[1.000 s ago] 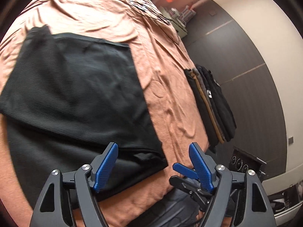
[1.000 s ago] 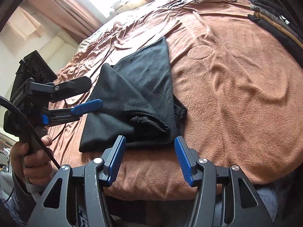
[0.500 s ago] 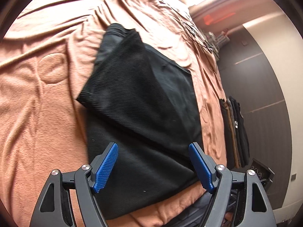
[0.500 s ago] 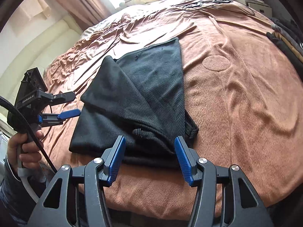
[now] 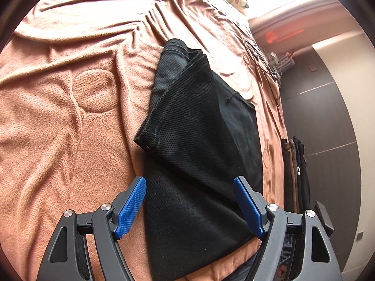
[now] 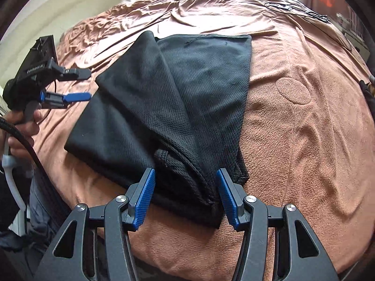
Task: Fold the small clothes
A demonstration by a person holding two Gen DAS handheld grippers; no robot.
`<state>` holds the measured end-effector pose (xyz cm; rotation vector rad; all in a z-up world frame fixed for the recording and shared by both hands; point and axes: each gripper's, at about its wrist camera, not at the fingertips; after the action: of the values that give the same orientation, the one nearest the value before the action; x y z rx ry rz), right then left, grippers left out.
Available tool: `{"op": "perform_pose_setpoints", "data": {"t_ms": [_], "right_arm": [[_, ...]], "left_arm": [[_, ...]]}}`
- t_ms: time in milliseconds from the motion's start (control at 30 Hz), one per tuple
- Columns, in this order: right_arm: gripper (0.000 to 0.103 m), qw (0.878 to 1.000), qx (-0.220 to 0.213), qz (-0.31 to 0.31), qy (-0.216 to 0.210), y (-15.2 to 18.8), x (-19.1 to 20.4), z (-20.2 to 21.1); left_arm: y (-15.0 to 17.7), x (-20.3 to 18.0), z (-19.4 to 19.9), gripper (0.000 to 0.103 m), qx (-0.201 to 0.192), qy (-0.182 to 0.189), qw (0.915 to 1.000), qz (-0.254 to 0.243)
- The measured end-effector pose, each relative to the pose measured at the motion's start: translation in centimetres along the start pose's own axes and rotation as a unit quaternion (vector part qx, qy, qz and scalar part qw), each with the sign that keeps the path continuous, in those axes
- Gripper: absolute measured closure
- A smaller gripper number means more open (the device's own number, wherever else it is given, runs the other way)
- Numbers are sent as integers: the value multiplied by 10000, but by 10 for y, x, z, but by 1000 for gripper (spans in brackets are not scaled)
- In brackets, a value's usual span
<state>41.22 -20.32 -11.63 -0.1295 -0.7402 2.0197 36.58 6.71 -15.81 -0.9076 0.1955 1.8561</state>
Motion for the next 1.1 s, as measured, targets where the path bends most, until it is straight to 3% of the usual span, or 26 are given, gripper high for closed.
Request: {"op": "perform_pose_setpoints", "data": {"t_ms": [67,200,567,667,1100], "right_arm": [[52,10000,10,84,24,-1,3,0],[66,9998,19,192,95,1,5,1],[92,10000,-81,-23,26,15,-9,10],[98,9998,-138,-104,-33,16,-10,14],[99,9971,-214,-656,-332,25,-14,39]], "left_arm": [[-3,5,0,27,-56,-44,9999,79],[-11,14,-5,34,-164,-113,9996,205],[-30,16,-10,88,-255,-458,9985,146],[-32,17,-6,94,-328,-403,9986,121],[-60,-37,16,96,-583,-72,9966,-582]]}}
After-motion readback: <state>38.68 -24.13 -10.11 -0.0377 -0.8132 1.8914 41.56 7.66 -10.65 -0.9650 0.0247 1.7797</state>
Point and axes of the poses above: each gripper's, at about its wrist camera, not at the fingertips, and z roughly against the way its jaws point, x to its left, y to its underside, and after that the axes turned 2 degrees about -x, right-handed
